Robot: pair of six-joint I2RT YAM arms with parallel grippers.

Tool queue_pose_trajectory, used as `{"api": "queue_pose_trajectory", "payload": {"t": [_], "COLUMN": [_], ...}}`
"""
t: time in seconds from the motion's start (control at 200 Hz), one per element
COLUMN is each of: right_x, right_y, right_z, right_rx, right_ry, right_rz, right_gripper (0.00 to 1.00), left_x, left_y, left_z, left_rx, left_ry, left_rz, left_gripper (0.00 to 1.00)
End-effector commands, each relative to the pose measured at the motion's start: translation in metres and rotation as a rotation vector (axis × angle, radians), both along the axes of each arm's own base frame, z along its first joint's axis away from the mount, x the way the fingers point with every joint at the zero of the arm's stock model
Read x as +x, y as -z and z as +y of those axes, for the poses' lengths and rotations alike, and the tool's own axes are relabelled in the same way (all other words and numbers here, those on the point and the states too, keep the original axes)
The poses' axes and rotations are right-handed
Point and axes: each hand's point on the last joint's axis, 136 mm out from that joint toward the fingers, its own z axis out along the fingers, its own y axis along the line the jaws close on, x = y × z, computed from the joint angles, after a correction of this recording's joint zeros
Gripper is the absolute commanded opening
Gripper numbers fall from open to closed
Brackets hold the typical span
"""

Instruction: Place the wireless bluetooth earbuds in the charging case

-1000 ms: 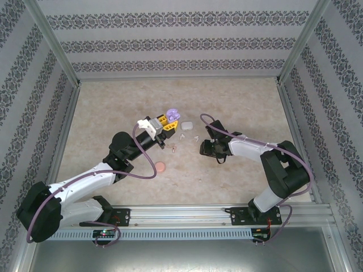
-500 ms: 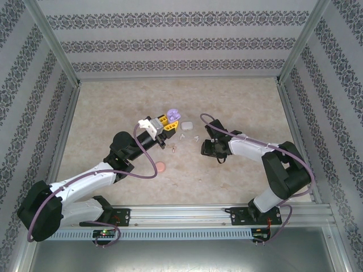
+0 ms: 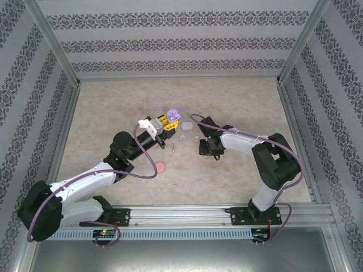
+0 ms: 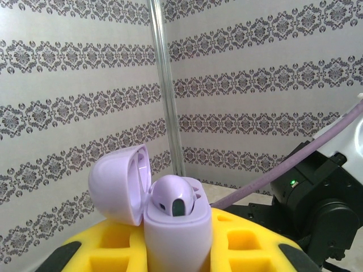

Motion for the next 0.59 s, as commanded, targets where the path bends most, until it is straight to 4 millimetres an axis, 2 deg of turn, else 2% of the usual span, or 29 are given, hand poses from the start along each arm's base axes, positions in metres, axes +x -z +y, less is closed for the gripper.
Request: {"api": "queue_pose_trajectory", "payload": {"t": [0.0,0.49,0.59], "right_x": [-0.0009,-0.0009,-0.0011], "right_y": [0.0045,0.0097,0.01], "right_z": [-0.0065,-0.0093,-0.0098], "right_rx": [-0.075,-0.101,-0.1], "right_ry": [-0.033,-0.034,-0.033], "right_rz": [0.016,0.028,0.027], "right_gripper": [0.4,0.29,0.24], "left_x": [-0.0015,-0.0004,-0.0003], "left_y": [-0.0145,-0.014,-0.0136], "left_z": [0.0014,0.0001,-0.0001], "left_rx": [-0.025,-0.023,-0.023], "left_ry": [-0.004,-0.003,-0.002], "left_rz": [-0.048,-0.049,-0.047], "left_gripper": [0.0,0.0,0.0]}}
